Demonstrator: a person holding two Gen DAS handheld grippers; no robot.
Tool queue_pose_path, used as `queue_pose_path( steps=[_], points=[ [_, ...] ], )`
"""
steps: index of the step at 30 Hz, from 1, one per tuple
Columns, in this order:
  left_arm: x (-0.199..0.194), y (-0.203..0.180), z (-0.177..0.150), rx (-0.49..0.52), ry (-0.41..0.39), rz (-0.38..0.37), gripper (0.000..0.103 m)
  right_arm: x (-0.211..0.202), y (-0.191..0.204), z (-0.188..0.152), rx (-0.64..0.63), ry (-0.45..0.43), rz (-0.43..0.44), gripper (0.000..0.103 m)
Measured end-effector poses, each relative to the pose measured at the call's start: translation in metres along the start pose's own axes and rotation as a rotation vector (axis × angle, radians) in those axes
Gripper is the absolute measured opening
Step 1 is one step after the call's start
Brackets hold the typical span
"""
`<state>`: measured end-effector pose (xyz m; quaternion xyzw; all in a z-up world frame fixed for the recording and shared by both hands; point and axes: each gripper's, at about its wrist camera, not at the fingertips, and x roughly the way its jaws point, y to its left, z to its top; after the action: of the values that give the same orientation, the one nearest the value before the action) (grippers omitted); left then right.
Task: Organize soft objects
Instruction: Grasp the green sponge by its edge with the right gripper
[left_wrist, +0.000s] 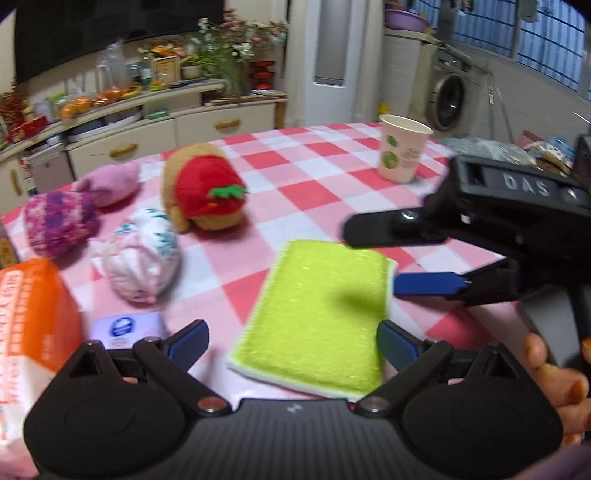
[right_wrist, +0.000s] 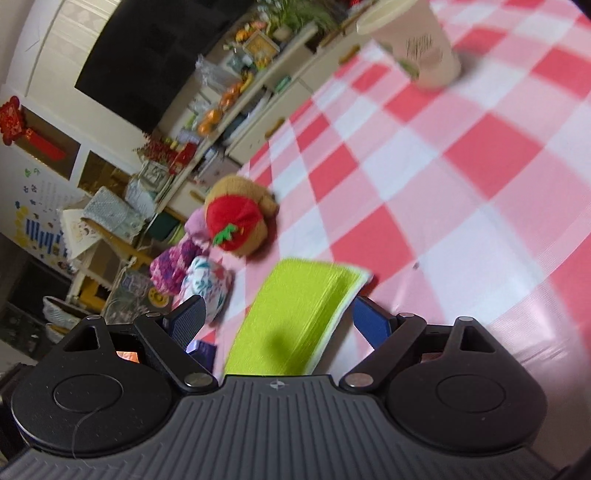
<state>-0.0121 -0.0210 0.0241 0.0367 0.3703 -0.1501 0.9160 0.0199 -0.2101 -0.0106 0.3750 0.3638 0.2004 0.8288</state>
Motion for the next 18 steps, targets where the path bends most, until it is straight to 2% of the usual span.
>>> queue_pose_path(
  steps=[4,8,12,15,17,18],
  points=[
    [0.008,-0.002,-0.002,0.001,0.018,-0.078,0.097,0.0,0.003,0.001,-0.022,0.019,0.029,0.103],
    [0.015,-0.008,-0.007,0.026,0.032,-0.085,0.097,0.005,0.006,0.004,-0.053,0.042,0.049,0.103],
    [0.013,-0.01,-0.008,0.027,0.022,-0.137,0.097,0.012,0.008,0.006,-0.046,0.093,0.133,0.103],
    [0.012,-0.011,-0.01,0.032,0.018,-0.139,0.097,0.016,0.012,0.007,-0.088,0.12,0.121,0.102],
    [0.012,-0.01,-0.01,0.034,0.018,-0.147,0.097,0.019,0.013,0.009,-0.115,0.138,0.102,0.089],
    [0.01,-0.01,-0.011,0.036,0.018,-0.155,0.097,0.02,0.012,0.009,-0.119,0.141,0.095,0.077]
  ],
)
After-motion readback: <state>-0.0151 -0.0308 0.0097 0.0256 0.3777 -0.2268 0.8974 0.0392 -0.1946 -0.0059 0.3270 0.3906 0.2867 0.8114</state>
